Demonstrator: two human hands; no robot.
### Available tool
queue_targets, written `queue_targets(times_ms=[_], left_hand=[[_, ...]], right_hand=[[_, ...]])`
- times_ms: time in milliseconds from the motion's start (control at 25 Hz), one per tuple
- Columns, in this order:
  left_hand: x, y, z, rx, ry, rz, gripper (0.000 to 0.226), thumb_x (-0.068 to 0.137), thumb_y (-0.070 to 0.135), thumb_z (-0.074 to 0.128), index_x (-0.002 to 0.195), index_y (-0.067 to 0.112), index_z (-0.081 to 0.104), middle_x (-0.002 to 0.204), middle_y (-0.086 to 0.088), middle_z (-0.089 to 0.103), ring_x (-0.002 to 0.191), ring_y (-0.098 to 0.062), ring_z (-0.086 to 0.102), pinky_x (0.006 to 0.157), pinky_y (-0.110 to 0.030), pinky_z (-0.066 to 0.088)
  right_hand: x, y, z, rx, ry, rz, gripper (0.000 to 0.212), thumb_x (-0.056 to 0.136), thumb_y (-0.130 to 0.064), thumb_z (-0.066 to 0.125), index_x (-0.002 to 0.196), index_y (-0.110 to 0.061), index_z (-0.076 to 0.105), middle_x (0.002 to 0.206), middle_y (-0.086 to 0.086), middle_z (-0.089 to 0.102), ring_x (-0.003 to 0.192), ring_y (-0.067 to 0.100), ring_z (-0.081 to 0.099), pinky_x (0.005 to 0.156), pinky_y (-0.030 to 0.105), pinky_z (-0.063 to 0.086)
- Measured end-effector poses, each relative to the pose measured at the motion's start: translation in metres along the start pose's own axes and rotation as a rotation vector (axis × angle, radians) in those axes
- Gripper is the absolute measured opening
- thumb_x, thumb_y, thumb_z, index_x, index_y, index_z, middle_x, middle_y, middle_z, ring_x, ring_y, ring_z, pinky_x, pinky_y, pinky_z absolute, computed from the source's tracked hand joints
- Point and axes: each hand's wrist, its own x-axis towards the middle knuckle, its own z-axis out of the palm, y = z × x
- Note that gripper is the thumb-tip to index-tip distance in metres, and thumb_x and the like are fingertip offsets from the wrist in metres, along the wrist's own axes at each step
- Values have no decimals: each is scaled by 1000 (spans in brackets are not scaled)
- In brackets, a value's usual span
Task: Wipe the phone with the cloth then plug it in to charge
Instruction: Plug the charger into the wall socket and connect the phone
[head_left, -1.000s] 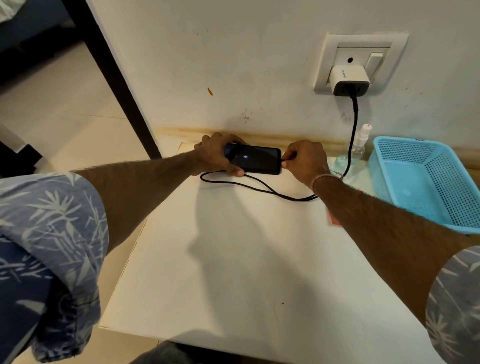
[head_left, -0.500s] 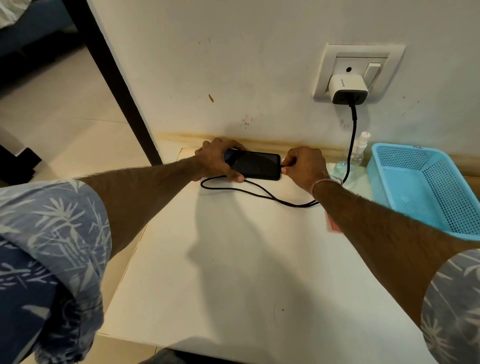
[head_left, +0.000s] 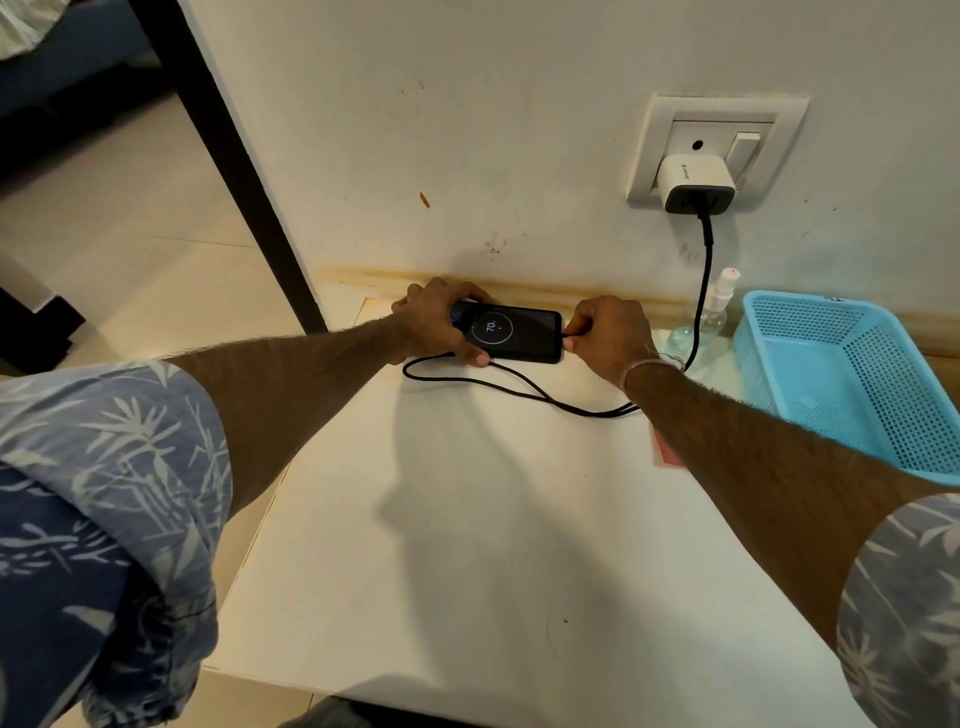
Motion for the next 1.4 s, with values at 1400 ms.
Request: queue_targets(times_ms=[1400], left_hand=[[4,-3,3,24,12,12,90,43,59,83,127,44,55,137,-1,44,132,-31,33,111,-54,32]], right_hand=[[-1,-3,0,-16,1,-5,8,76,-11,77,82,-11,71,88,8,71,86,23,63,83,30,49]])
